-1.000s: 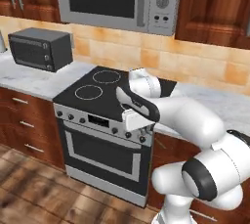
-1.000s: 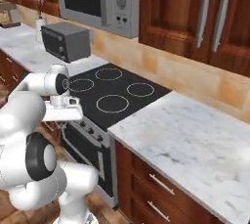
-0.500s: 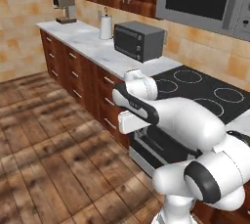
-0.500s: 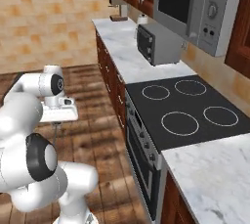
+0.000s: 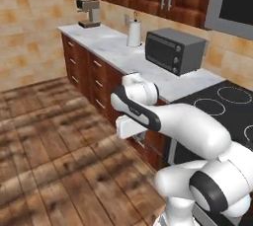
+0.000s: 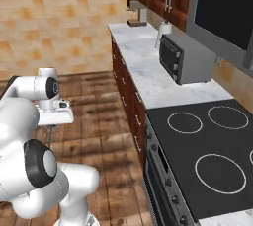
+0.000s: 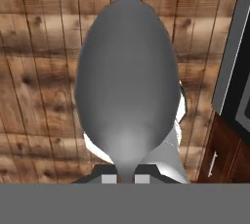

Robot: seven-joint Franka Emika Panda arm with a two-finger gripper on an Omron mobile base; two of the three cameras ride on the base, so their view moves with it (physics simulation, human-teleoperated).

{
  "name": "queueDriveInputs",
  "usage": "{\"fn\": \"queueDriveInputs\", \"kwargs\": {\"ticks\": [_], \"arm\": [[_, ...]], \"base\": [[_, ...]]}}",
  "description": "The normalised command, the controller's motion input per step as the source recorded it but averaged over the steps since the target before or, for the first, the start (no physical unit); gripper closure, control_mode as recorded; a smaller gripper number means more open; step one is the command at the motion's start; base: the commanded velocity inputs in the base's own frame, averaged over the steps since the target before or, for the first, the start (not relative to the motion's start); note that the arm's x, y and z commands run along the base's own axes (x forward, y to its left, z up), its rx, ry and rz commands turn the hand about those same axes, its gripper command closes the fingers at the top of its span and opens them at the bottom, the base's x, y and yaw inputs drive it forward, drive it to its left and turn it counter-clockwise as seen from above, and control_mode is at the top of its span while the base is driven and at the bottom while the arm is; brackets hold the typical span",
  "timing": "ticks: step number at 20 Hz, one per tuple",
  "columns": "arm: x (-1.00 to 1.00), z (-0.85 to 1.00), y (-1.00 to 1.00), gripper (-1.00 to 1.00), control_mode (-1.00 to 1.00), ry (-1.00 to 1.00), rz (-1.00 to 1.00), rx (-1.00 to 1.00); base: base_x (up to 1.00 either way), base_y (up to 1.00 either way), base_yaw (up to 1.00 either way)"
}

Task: Take the fork and place it on the left side of the plate. Then take the spoon and place it on the right side of the plate. Make sure they're directly next to the plate.

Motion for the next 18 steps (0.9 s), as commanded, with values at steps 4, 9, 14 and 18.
{"fn": "queueDriveInputs", "kwargs": {"ticks": [4, 9, 14, 18], "arm": [[0.0, 0.0, 0.0, 1.0, 1.0, 0.0, 0.0, 0.0], [0.0, 0.0, 0.0, 1.0, 1.0, 0.0, 0.0, 0.0], [0.0, 0.0, 0.0, 1.0, 1.0, 0.0, 0.0, 0.0], [0.0, 0.0, 0.0, 1.0, 1.0, 0.0, 0.0, 0.0]], "base": [[0.93, 0.36, 0.12], [0.92, 0.36, 0.13], [0.92, 0.36, 0.15], [0.91, 0.36, 0.16]]}}
